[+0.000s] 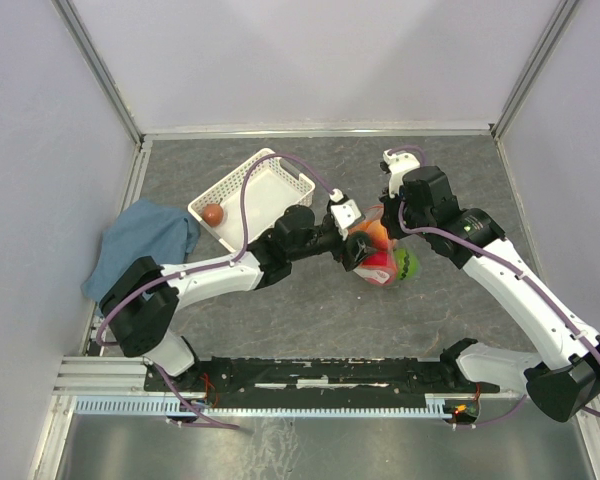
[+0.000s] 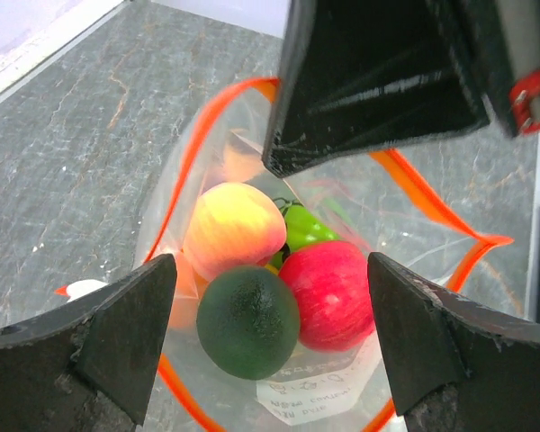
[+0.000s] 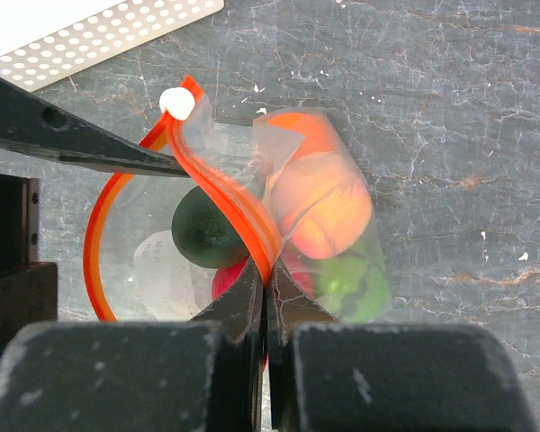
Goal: Place the food in the zip-top bag and seal the zipper
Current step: Place the fake fruit in the zipper food storage bag.
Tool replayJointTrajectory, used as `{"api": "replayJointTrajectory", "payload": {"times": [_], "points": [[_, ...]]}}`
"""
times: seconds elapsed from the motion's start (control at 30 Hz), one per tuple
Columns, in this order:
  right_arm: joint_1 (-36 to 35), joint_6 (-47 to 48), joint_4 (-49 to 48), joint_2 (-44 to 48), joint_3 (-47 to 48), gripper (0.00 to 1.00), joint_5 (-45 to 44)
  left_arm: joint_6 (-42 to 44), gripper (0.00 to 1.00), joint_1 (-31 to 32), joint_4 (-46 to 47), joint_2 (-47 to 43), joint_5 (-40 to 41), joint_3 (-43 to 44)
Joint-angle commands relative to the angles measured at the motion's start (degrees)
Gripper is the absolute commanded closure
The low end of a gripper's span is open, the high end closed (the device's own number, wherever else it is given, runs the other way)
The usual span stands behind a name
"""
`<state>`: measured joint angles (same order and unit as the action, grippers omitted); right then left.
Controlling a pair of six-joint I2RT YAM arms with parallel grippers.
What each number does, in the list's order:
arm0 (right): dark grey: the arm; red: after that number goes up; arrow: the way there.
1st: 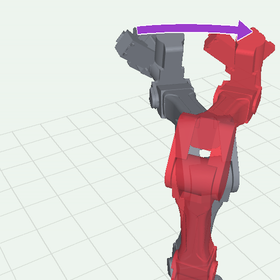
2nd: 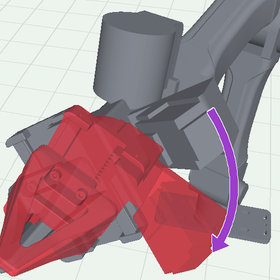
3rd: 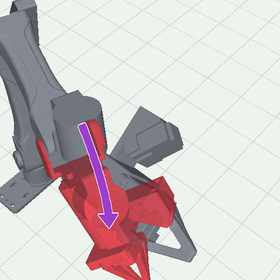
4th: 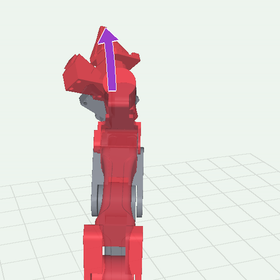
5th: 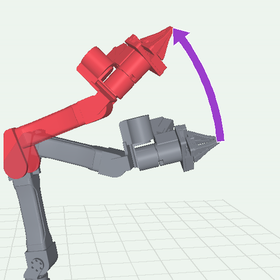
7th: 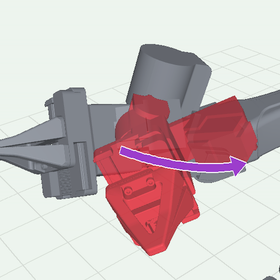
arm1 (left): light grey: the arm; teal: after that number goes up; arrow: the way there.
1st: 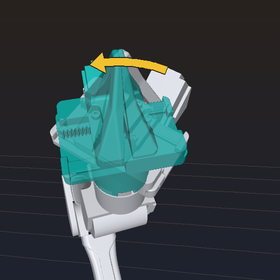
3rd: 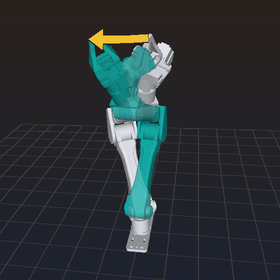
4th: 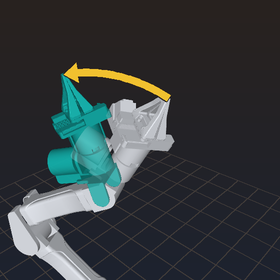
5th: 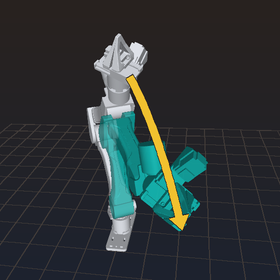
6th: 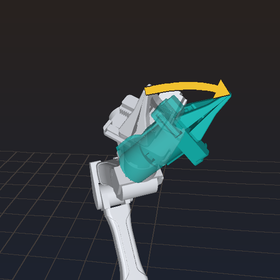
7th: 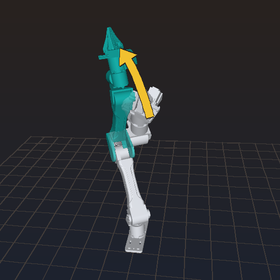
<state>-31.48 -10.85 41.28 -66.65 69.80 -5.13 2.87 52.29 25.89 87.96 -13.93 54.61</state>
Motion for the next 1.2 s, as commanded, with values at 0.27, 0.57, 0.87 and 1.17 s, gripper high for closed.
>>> {"api": "replayJointTrajectory", "payload": {"times": [0.27, 0.57, 0.87, 1.17], "points": [[0.0, -0.2, -2.8, 1.0, 0.6, 0.99, -0.2, -26.8, 0.12, 0.6, -21.9, -13.8, 14.6, 2.6], [-0.1, -0.3, -2.5, 0.9, 0.4, 0.99, -0.2, -36.3, 0.25, 0.6, -30.5, -13.3, 20.2, 1.7], [0.0, -0.1, -1.8, 0.9, 0.7, 0.99, -1.0, -38.3, 0.63, 0.6, -30.8, -4.5, 14.7, 7.2], [0.0, 2.2, 3.2, 0.5, 3.0, 0.99, -11.3, -37.2, 0.97, 0.6, -39.6, -7.0, 12.3, 16.1]]}}
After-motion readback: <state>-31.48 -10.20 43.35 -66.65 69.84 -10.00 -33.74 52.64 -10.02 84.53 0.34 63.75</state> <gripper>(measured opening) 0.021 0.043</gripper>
